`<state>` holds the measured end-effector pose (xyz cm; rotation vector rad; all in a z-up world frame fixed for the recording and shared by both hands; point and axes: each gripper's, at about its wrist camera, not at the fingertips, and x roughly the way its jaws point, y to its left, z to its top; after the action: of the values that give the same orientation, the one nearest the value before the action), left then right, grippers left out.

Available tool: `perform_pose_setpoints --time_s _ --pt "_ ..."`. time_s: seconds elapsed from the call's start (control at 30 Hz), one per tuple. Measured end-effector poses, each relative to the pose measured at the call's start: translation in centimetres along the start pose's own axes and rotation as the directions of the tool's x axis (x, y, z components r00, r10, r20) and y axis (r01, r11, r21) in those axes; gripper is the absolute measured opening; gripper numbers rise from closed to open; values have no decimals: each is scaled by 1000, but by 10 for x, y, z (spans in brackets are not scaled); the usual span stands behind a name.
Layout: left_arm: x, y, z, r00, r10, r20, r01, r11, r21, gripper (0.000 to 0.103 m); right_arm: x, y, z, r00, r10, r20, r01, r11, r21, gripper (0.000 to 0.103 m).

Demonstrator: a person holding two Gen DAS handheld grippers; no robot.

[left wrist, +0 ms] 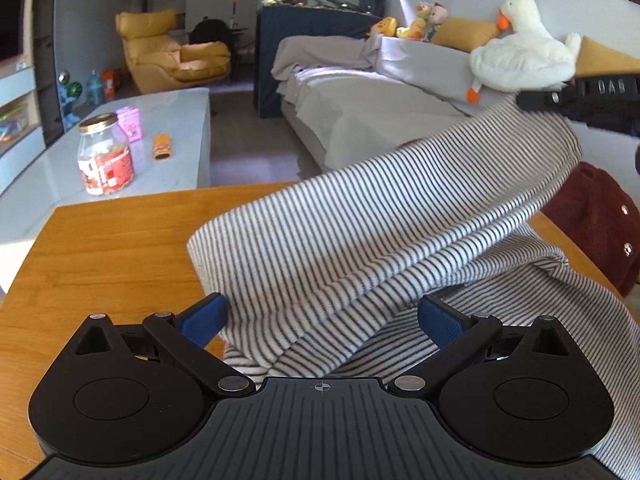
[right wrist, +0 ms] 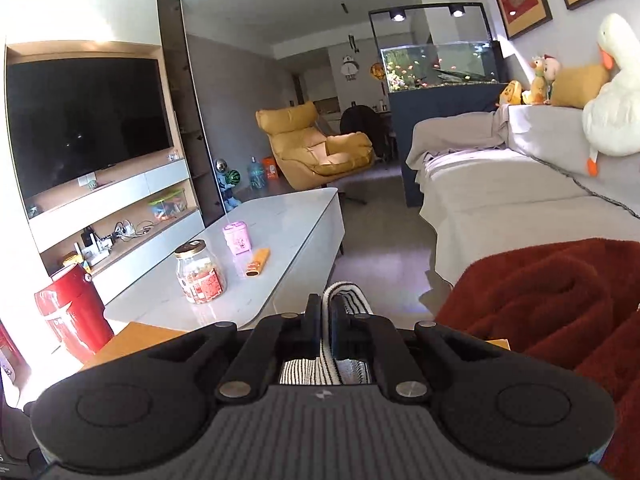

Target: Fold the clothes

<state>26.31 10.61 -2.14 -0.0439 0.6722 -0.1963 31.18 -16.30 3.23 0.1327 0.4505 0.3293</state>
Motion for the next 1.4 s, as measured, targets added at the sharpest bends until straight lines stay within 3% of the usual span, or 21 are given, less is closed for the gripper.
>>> perform_pose_setpoints --time_s 0.13,0.23,0.3,0.33,0.4,0.6,0.63,0.8,0.93,1.07,1.13,1.17,1.27,1.3,1.4 --pt "1 12 2 1000 -13 -18 12 999 -51 103 25 -20 -34 986 -95 -135 98 995 20 5" --pt "1 15 3 1000 -18 -22 16 998 -53 103 35 -37 -57 970 -140 -198 151 987 45 23" --pt "1 16 3 1000 -18 -25 17 998 -55 103 27 -40 -55 974 -137 -181 150 987 60 42" --pt "1 16 4 1000 -16 -26 15 998 -57 103 22 -40 -52 977 -134 -166 146 988 58 46" --pt "-1 15 5 1000 -11 -22 9 998 -61 103 12 -36 -47 985 -117 -124 124 991 47 68" --pt "-16 1 19 997 -52 59 56 996 -74 103 -10 -7 -43 998 60 -29 -59 998 31 103" --pt "-17 -2 22 995 -67 74 72 994 -77 103 -7 -2 -47 995 90 -35 -89 995 37 103" --pt "3 -10 25 989 -131 67 137 985 -100 103 21 3 -78 990 69 -124 -59 995 83 103" --pt "21 -9 11 990 -126 70 132 987 -93 103 26 -3 -73 981 98 -168 -78 989 125 103" --pt "18 -11 6 989 -124 83 131 988 -84 103 28 6 -67 975 86 -204 -76 996 52 103" --pt "16 -6 5 986 -139 94 149 983 -109 103 22 10 -58 983 85 -162 -79 996 41 87" --pt "15 -4 4 985 -143 100 155 981 -120 103 20 14 -50 988 81 -130 -80 997 11 69" --pt "12 -4 3 985 -134 109 147 982 -121 103 53 26 -33 982 68 -179 -75 997 -33 44" --pt "11 -5 2 985 -129 113 142 983 -117 103 65 30 -28 978 64 -198 -74 996 -46 39" --pt "7 -1 2 985 -131 110 146 980 -138 103 100 42 -12 966 48 -254 -72 994 -87 39"
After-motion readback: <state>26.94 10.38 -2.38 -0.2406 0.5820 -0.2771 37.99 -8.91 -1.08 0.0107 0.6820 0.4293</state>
